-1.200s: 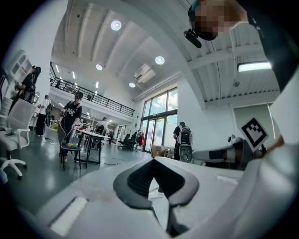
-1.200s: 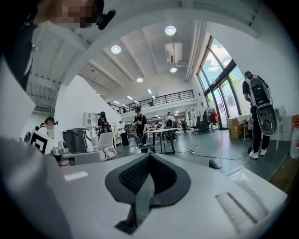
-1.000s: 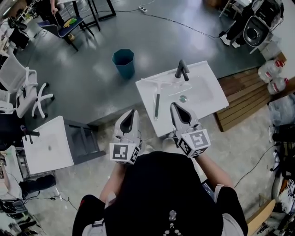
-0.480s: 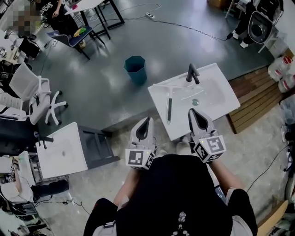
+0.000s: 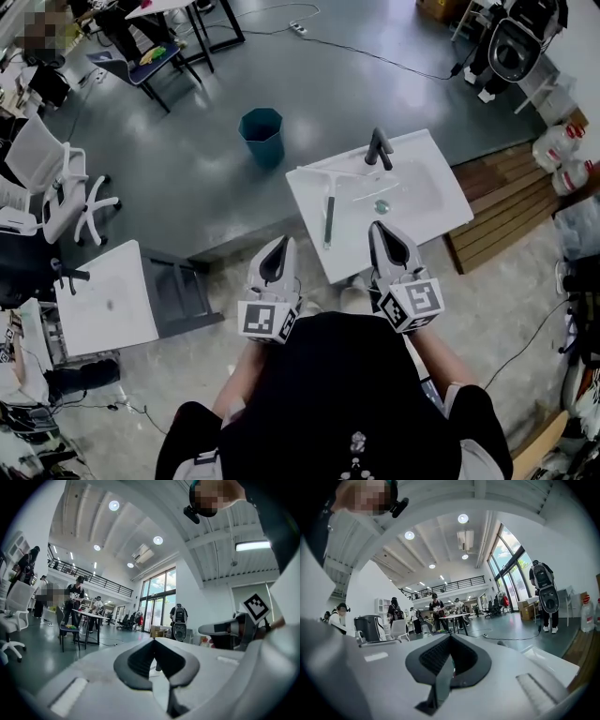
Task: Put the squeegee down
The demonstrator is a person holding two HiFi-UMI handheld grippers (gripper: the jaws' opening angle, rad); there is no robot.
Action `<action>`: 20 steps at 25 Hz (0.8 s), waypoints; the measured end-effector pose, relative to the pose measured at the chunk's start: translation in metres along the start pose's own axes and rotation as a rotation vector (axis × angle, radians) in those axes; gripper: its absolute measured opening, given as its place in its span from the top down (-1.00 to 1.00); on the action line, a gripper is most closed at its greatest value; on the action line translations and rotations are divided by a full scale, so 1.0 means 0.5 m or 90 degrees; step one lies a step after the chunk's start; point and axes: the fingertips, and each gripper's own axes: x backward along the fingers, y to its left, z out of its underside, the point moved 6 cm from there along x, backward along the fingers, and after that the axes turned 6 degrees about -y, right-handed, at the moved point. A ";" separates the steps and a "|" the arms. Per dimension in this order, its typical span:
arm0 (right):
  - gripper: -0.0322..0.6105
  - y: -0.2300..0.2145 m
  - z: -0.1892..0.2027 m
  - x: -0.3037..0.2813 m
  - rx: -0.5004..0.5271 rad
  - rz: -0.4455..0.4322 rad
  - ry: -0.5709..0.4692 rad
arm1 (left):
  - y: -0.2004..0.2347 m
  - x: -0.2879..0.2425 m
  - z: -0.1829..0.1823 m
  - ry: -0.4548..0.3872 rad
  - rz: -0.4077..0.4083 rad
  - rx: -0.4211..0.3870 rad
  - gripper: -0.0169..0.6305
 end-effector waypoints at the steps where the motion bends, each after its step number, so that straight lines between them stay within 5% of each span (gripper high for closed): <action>1: 0.89 0.002 0.000 0.000 0.000 -0.001 -0.001 | -0.002 0.000 -0.001 -0.001 0.003 -0.001 0.94; 20: 0.89 0.016 0.024 -0.006 -0.010 -0.017 0.038 | -0.016 0.014 0.012 0.007 0.005 0.006 0.94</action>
